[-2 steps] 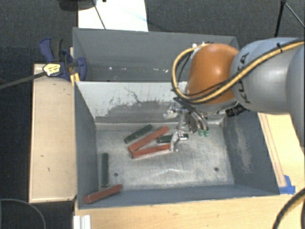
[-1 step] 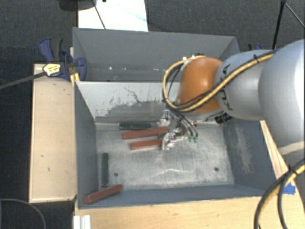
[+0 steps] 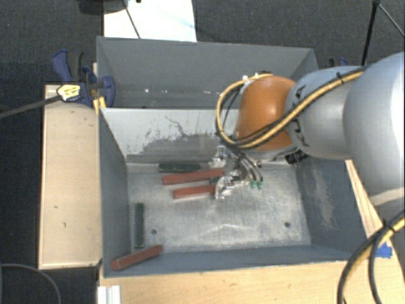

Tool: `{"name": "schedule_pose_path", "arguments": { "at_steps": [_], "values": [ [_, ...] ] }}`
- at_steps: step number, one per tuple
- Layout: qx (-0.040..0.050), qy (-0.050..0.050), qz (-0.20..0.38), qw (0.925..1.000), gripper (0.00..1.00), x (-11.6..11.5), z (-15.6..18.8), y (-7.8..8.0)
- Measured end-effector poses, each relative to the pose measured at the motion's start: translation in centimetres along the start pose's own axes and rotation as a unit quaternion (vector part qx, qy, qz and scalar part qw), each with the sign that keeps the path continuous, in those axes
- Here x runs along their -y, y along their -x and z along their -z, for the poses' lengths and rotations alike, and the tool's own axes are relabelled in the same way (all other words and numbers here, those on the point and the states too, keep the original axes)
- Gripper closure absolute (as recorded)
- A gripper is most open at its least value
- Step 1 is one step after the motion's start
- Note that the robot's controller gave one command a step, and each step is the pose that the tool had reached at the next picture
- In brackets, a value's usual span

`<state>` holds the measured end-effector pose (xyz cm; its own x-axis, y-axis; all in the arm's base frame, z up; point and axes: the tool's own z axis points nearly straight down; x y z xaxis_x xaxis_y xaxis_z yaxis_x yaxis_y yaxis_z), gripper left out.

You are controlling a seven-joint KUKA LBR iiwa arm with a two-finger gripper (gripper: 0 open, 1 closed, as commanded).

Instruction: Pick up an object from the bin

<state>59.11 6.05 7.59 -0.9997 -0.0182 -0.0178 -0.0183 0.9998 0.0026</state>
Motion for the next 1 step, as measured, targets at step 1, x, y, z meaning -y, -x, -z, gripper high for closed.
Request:
{"name": "schedule_pose_path", "arguments": {
  "at_steps": [1],
  "values": [
    [-0.0078, -0.001, 0.038, 0.9993, 1.0, -0.34, 14.34, -3.33]
  ]
}}
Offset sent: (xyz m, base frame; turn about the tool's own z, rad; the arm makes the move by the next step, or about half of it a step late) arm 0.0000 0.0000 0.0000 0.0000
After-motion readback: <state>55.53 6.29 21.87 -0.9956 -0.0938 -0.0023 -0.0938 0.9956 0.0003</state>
